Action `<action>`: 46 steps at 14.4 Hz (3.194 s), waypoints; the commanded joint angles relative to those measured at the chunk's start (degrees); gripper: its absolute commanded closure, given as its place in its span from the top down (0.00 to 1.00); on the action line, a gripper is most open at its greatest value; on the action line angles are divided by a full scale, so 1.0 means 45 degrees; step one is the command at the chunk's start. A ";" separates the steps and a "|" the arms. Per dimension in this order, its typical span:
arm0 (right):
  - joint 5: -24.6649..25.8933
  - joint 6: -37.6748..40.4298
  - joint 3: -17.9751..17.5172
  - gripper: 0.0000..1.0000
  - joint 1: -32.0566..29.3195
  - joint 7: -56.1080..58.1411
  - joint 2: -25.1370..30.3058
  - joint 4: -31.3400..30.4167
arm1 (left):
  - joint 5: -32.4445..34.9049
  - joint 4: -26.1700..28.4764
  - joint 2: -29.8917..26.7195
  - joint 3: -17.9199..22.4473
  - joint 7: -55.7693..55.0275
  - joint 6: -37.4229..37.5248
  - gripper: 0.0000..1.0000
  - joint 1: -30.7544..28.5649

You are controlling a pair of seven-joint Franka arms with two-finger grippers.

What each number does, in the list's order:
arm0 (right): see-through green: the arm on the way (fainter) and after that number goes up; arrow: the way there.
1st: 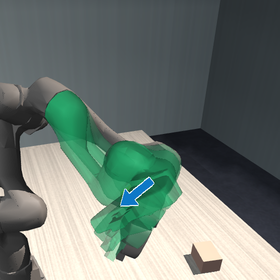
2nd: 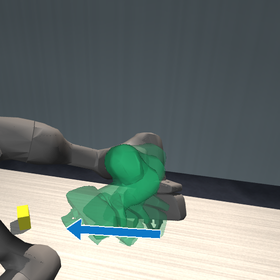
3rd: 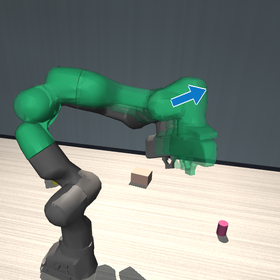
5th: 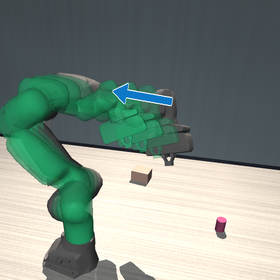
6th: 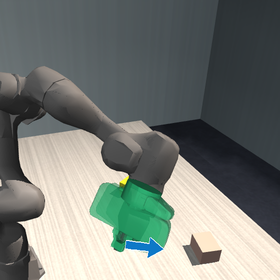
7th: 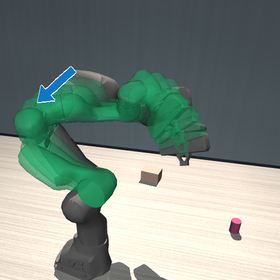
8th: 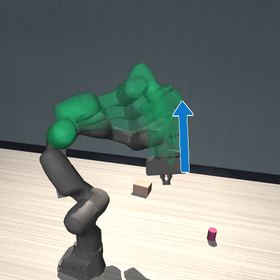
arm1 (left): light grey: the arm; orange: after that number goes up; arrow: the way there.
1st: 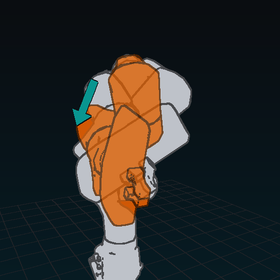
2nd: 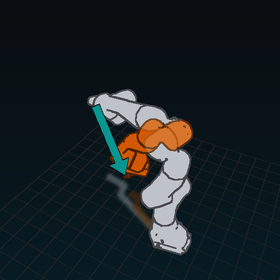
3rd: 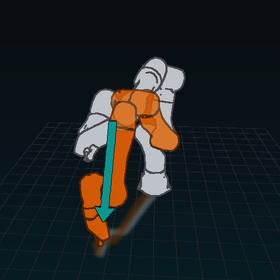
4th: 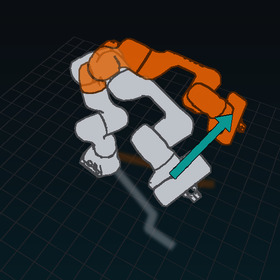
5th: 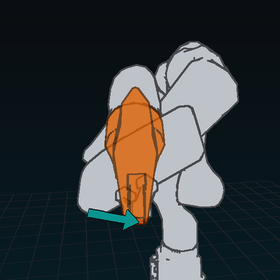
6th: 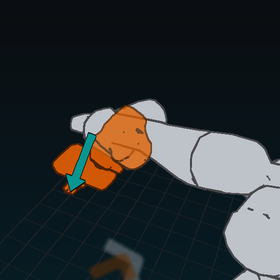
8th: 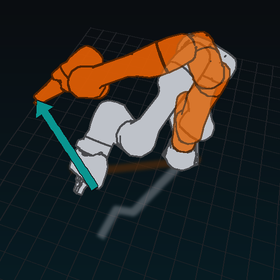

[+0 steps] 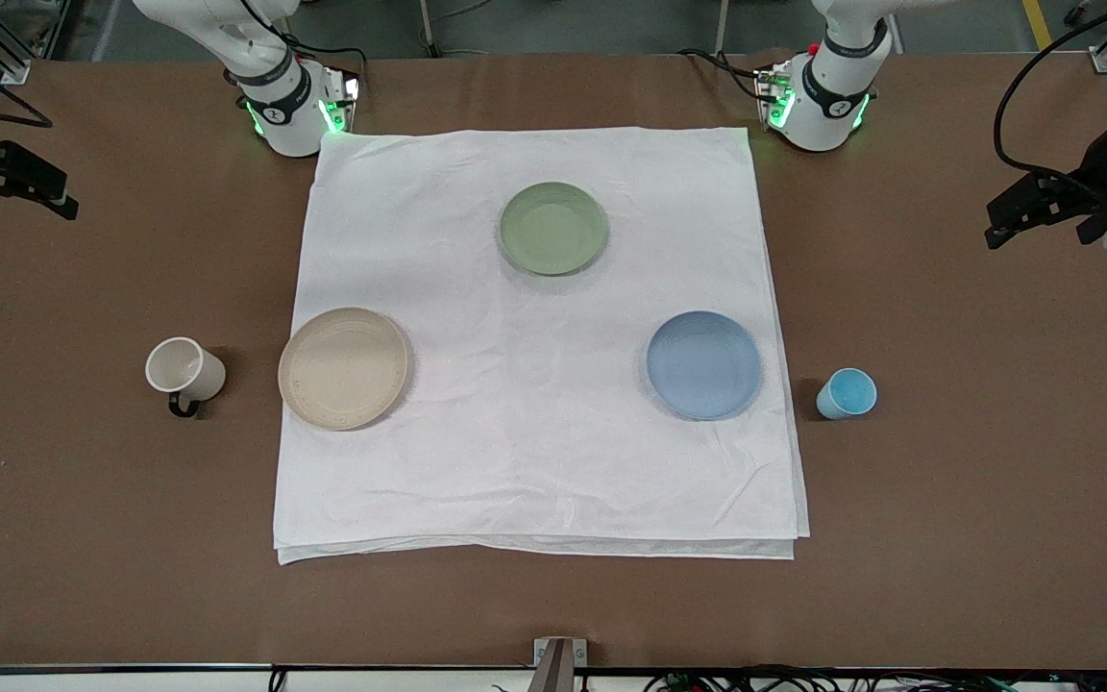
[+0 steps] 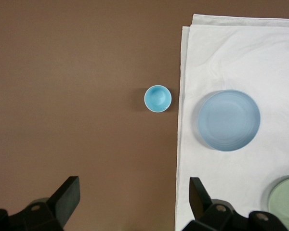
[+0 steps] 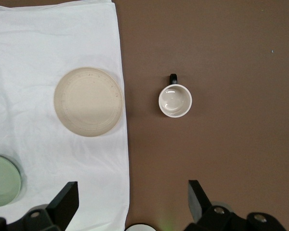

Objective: Place blue cup in blue plate and white mug in gray plate
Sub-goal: 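Move the left gripper toward the light-blue cup while the right gripper reaches the mug, then grasp the blue cup with the left gripper while the right gripper grasps the mug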

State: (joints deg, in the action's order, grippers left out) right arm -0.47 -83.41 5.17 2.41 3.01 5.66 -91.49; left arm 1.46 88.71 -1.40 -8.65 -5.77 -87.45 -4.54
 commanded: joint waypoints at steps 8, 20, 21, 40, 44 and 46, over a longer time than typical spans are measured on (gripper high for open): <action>-0.0208 0.0527 0.0082 1.00 -0.0106 0.0287 0.0091 0.0312 | 0.1727 -0.0223 0.2494 0.0027 -0.0179 -0.1618 1.00 -0.0124; -0.0071 -0.5055 0.0121 1.00 -0.1609 0.0365 -0.4672 0.0098 | 0.0887 0.5304 0.4724 -0.0051 -0.2115 -0.9079 1.00 -0.0611; -0.0071 -0.5252 0.0121 1.00 -0.1707 0.0346 -0.4965 0.0077 | 0.0828 0.5364 0.4898 -0.0051 -0.2115 -0.9120 1.00 -0.0650; -0.1067 -1.2950 -0.0016 1.00 -0.1903 0.1068 -0.7175 -0.5001 | 0.0769 0.3764 0.5547 -0.1218 -0.2680 -0.8128 0.00 -0.0553; -0.1068 -1.2775 -0.0036 0.88 -0.1883 0.1049 -0.7117 -0.5469 | 0.0828 0.3647 0.5777 -0.3153 -0.5703 -0.7460 0.00 -0.0165; -0.1087 -1.2424 -0.0036 0.61 -0.1883 0.1068 -0.7039 -0.5548 | 0.0809 0.3335 0.6110 -0.3254 -0.6603 -0.7499 0.00 0.0614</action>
State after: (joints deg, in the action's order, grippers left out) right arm -4.30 -140.13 5.16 -6.04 6.57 -27.73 -114.45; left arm 5.64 105.09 24.59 -23.05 -32.19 -121.48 -4.26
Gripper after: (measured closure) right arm 0.110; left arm 0.965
